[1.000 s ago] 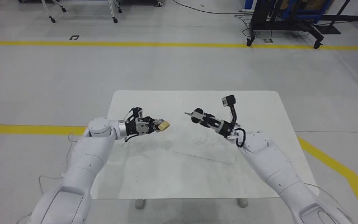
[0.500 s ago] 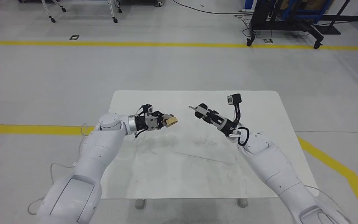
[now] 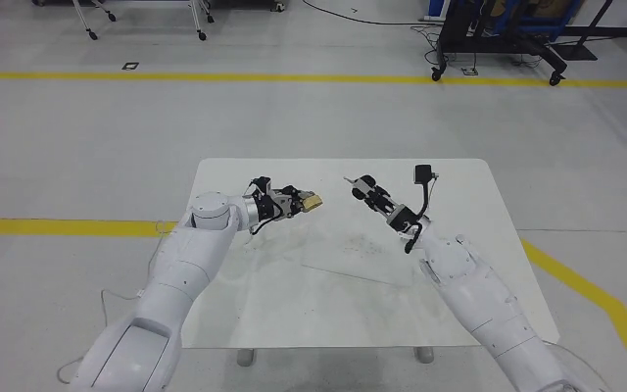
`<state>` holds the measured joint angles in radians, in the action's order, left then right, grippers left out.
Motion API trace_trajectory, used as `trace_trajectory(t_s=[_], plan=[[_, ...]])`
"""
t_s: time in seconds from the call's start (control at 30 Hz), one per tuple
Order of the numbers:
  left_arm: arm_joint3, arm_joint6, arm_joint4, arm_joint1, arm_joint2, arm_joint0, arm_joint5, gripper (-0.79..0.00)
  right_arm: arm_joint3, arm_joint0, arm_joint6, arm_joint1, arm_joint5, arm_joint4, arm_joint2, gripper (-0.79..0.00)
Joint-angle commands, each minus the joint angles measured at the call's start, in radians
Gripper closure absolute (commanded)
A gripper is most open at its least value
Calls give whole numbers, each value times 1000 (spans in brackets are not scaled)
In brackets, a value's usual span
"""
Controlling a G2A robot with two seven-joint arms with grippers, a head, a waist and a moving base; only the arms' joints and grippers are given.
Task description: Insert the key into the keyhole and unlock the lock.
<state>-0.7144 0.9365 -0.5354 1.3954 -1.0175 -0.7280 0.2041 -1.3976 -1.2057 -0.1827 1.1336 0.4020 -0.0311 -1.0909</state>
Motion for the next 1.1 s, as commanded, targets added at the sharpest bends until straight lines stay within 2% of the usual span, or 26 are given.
trace_trajectory(t_s=[0.0,0.03,0.37,0.43,0.47,0.6,0.73,0.83,0.97,1.07], plan=[[-15,4,-29,1,-8,-5,29,0,-94,-48,30,-4,-129,-36,-17,0],[-15,4,-29,1,-8,-5,29,0,-130,-67,24,-7,-163,-40,-30,0],[-15,4,-29,1,-8,-5,29,0,-130,-67,24,-7,-163,-40,-30,0],[-71,-85,76,-2,16,0,-12,0,-130,-67,24,-7,-163,-40,-30,0],[-97,-82,56,-1,13,-13,-6,0,-131,-68,25,-7,-174,-53,-27,0],[-144,-153,65,-7,-3,-48,16,0,-194,-84,90,2,-306,-150,2,0],[-207,-227,98,-14,-18,-79,2,0,-253,-96,190,19,-512,-190,41,0],[-251,-286,115,-19,-32,-105,2,0,-284,-96,232,35,-596,-224,93,0],[-297,-319,138,-25,-45,-130,2,0,-285,-83,274,57,-652,-237,154,0],[-318,-321,145,-28,-50,-141,14,0,-253,-57,262,74,-644,-187,173,0]])
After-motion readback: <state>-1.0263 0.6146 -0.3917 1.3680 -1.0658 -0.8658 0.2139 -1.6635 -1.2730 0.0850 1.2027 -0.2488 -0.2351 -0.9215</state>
